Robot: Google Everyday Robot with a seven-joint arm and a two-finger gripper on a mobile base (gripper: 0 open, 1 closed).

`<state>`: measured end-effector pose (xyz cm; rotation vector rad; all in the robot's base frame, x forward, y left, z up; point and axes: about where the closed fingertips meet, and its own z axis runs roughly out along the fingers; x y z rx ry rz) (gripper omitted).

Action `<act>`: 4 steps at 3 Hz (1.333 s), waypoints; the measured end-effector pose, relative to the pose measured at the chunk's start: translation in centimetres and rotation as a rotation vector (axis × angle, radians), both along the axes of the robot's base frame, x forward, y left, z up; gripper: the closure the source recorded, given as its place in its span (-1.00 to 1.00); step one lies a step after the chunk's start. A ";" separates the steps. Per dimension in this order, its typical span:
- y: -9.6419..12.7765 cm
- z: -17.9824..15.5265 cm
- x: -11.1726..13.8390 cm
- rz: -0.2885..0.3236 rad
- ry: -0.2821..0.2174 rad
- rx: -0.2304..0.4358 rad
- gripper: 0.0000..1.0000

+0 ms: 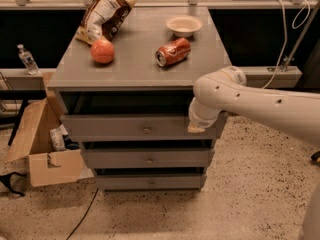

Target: Open top drawer

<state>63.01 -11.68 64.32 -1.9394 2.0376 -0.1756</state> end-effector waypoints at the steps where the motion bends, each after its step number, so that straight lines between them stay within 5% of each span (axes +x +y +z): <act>1: 0.0 0.9 0.0 0.000 0.000 0.000 0.88; 2: 0.0 1.2 0.0 0.000 0.000 0.001 1.00; 3: 0.3 2.0 -0.5 0.013 -0.011 0.017 0.62; 4: 0.3 2.3 -0.5 0.013 -0.011 0.017 0.02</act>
Offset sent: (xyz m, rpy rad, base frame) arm -0.0978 -0.0569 0.0685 0.1089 -0.0509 -0.0807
